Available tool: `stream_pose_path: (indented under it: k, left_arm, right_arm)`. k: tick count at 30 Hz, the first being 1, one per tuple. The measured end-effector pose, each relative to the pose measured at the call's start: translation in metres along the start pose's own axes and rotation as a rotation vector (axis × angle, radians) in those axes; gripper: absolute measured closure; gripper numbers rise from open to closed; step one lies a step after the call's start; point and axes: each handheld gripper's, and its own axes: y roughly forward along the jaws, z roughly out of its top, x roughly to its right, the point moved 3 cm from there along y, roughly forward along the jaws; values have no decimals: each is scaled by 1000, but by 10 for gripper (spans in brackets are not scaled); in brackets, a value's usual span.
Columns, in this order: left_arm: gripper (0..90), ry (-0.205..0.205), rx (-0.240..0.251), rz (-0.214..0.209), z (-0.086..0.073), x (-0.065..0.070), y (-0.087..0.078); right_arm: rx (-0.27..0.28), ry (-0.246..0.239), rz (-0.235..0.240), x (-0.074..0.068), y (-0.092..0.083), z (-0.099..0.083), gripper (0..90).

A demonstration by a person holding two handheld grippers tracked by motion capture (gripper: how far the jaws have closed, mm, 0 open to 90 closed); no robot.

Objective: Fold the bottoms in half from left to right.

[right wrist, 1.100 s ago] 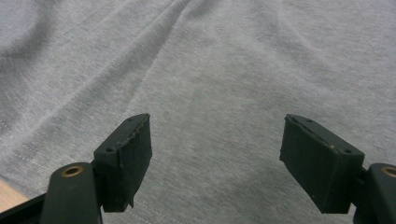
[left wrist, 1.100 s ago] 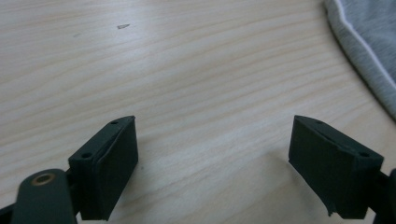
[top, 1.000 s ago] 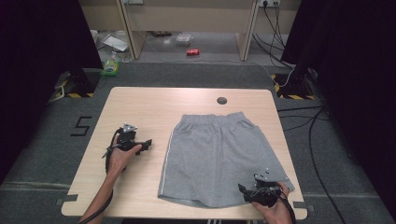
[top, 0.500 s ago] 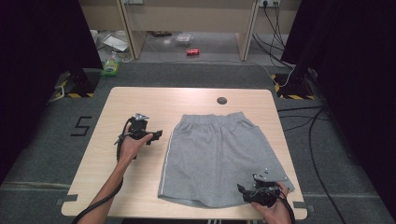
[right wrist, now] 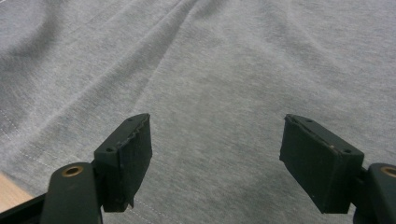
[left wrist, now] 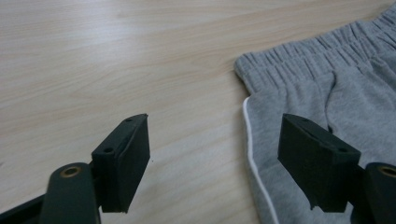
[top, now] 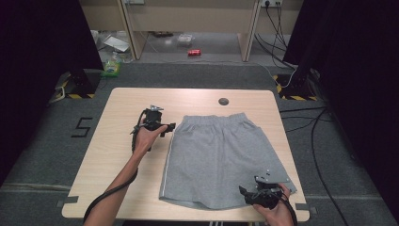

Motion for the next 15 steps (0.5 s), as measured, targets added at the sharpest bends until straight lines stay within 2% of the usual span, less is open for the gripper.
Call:
stream_pose_path:
  k: [4,6,15]
  left_arm:
    - [282,-13,-5,-2,6,4,10]
    - [310,-29,-10,-18,8,8,17]
    - [359,-10,-33,-19,15,19,31]
  right_arm:
    - [-5,-6,1,-1,1,-1,255]
    - [-4,-7,2,0,1,-1,255]
    - [-6,-9,4,0,1,-1,255]
